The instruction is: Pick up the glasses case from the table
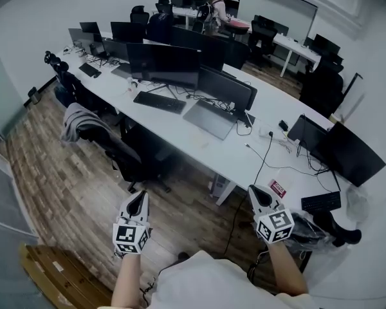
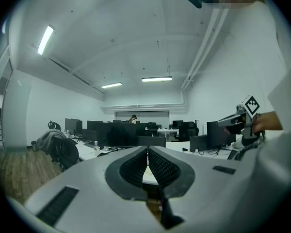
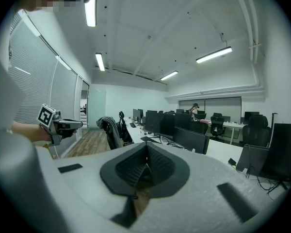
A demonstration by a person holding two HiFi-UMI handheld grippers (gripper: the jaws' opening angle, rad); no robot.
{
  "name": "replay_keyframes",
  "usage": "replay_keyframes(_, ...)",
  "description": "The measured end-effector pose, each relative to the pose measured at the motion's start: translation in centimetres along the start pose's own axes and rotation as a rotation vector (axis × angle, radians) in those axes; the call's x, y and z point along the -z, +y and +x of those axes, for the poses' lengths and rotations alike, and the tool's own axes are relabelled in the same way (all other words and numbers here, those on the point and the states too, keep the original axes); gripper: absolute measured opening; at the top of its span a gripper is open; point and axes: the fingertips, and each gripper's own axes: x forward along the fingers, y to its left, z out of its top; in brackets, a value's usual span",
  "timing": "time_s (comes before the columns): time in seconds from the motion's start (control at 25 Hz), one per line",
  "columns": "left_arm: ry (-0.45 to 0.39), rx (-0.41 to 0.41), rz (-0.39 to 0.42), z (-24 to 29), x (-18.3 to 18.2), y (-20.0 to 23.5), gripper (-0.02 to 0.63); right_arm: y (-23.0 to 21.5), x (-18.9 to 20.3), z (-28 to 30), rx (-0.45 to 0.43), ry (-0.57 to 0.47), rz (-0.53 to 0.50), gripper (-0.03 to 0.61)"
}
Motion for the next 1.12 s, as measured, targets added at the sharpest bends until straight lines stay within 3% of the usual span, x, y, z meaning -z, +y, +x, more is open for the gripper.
replay_keyframes(0.44, 0.000, 0.002, -0.006, -1.3, 0.7, 2.2, 0.012, 2.4, 0.3, 0.2, 0.006, -0.001, -0.010, 0.000)
replay_keyframes(0.76, 0.018, 0.009, -0.007, 1.0, 1.5, 1.8, 0.012, -0.7, 0.9, 1.3, 0.029, 0.007, 0.020, 0.000)
replay_keyframes(1.12, 0.031, -0.031, -0.012, 7.5, 1.1, 2.6, 0.011, -5.1, 0.5, 7.4, -0.022, 0.016, 0.025, 0.000)
